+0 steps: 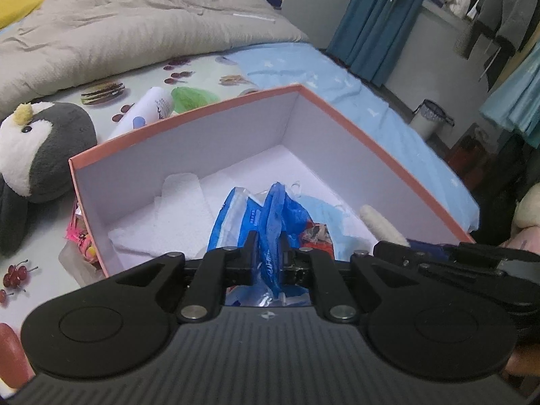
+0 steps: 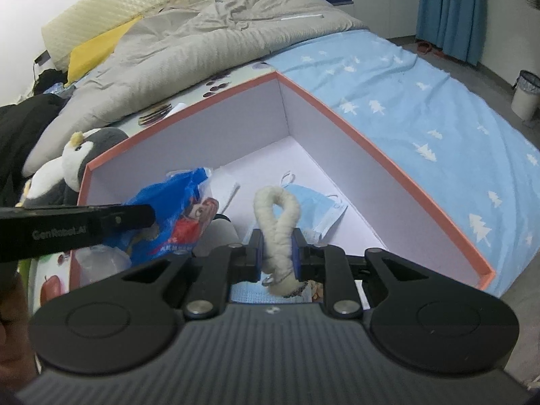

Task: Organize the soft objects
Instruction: 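Open both grippers to drop the blue bag and scrunchie into the box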

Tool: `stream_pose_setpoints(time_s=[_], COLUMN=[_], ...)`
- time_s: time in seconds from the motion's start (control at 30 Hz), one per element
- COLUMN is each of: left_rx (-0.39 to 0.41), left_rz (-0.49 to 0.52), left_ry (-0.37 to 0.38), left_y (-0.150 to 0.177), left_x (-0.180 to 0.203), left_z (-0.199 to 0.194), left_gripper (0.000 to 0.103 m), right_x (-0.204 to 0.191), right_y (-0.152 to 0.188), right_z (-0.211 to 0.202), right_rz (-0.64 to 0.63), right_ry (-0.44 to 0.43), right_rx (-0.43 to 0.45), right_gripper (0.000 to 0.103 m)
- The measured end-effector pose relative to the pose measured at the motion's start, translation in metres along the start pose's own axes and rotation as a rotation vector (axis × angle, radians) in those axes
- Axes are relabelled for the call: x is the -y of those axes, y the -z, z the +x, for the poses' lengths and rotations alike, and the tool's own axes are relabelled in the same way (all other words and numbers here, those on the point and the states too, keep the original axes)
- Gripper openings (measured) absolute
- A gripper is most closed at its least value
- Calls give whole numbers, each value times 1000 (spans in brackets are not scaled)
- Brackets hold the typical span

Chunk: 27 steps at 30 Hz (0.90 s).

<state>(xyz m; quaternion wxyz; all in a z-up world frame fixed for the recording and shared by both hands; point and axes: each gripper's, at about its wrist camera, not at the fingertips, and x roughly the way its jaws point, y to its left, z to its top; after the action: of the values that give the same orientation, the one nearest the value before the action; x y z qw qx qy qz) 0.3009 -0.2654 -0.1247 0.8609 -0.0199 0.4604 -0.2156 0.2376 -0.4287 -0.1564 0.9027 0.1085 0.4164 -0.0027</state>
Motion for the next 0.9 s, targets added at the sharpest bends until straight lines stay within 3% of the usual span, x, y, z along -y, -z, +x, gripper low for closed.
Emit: stream_pose_setpoints(time_s=[0.03, 0.1, 0.13, 0.47, 0.9], left_rx=[-9, 1, 10, 60, 136], left_rz=[0, -12, -14, -16, -14], left_ry=[-5, -4, 0, -12, -10], left_y=[0, 1, 1, 15, 69], left_x=[-1, -4, -4, -2, -5], left_z=[2, 0, -2, -47, -136], left_gripper=[46, 54, 54, 54, 54], right_x=[0, 2, 2, -6, -38], right_y=[0, 0, 0, 10, 50], right_z=[1, 2, 2, -33, -102], right_rz=[3, 7, 9, 17, 13], right_ry=[2, 12, 17, 9, -1], right_rx=[-5, -12, -14, 37, 118], right_gripper=[27, 39, 44, 44, 44])
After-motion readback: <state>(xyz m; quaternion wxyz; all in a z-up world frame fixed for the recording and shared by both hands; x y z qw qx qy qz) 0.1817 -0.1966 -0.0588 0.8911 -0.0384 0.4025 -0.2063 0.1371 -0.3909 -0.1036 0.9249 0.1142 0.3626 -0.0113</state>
